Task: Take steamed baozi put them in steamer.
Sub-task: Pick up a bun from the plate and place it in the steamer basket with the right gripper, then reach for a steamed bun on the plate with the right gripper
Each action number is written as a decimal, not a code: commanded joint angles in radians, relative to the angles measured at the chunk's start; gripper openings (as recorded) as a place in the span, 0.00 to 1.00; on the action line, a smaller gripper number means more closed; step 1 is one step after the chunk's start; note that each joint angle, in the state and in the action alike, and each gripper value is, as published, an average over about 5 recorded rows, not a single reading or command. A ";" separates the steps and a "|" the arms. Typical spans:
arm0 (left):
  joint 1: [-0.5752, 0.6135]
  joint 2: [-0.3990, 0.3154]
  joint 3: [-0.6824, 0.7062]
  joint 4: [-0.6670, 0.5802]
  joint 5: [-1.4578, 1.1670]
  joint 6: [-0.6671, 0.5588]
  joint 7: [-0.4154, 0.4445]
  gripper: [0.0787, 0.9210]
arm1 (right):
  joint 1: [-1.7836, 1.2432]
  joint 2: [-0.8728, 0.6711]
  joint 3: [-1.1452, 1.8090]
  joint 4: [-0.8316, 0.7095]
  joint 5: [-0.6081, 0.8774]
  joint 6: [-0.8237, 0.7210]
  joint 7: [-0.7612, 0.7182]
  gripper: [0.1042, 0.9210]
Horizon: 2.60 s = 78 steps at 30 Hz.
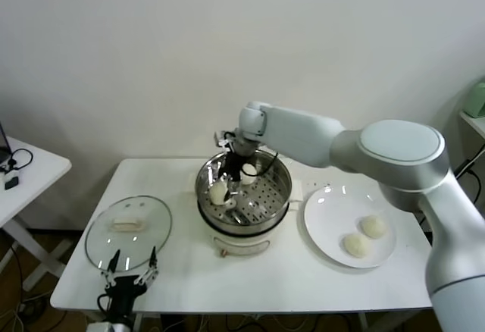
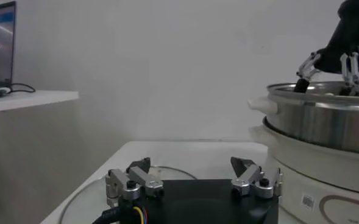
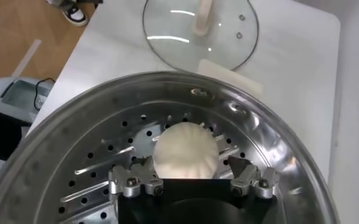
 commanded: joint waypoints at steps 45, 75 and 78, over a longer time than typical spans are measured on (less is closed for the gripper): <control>0.038 -0.012 -0.021 -0.017 -0.038 -0.009 -0.009 0.88 | -0.490 -0.884 0.443 0.413 -0.712 0.099 -0.037 0.88; -0.035 0.006 -0.011 0.003 -0.013 0.033 -0.011 0.88 | -0.501 -0.787 0.449 0.333 -0.727 0.118 -0.047 0.81; -0.037 0.006 -0.009 0.001 -0.013 0.036 -0.011 0.88 | -0.495 -0.788 0.451 0.334 -0.725 0.119 -0.047 0.74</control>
